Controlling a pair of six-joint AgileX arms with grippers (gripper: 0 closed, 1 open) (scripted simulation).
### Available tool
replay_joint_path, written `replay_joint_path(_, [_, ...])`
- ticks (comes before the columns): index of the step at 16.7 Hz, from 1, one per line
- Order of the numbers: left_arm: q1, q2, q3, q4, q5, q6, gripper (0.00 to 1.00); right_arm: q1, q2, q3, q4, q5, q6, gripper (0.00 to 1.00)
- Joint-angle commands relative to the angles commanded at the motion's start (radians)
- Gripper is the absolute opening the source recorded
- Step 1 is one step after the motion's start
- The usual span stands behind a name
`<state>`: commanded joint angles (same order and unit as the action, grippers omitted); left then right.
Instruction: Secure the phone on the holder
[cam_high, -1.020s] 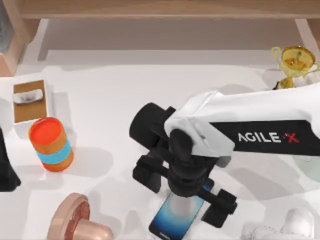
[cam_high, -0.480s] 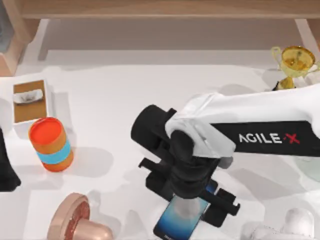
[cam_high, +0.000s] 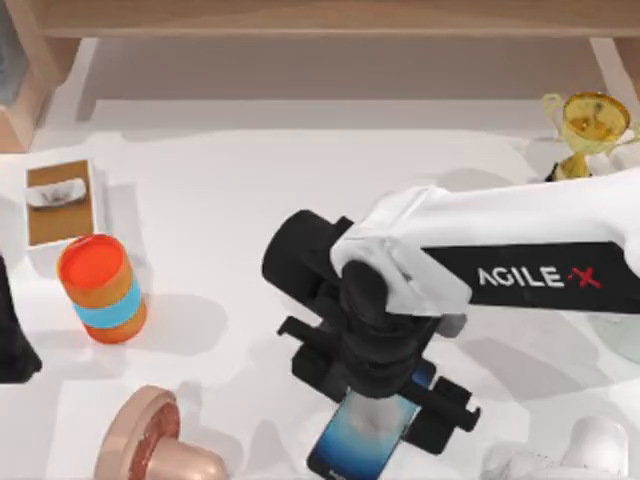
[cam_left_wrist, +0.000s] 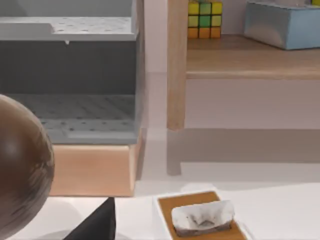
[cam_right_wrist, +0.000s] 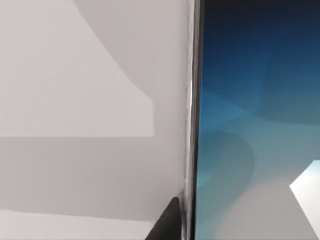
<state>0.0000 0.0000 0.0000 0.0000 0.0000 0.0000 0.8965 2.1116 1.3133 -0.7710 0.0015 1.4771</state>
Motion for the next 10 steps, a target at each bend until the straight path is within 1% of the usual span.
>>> replay_joint_path(4, [0.000,0.000,0.000,0.000,0.000,0.000,1.00,0.000,0.000,0.000,0.000,0.000,0.000,0.00])
replay_joint_path(5, [0.000,0.000,0.000,0.000,0.000,0.000,1.00,-0.004,-0.055,0.011,-0.061,0.002,-0.019,0.00])
replay_joint_path(10, [0.000,0.000,0.000,0.000,0.000,0.000,1.00,-0.003,-0.081,0.041,-0.121,0.002,-0.020,0.00])
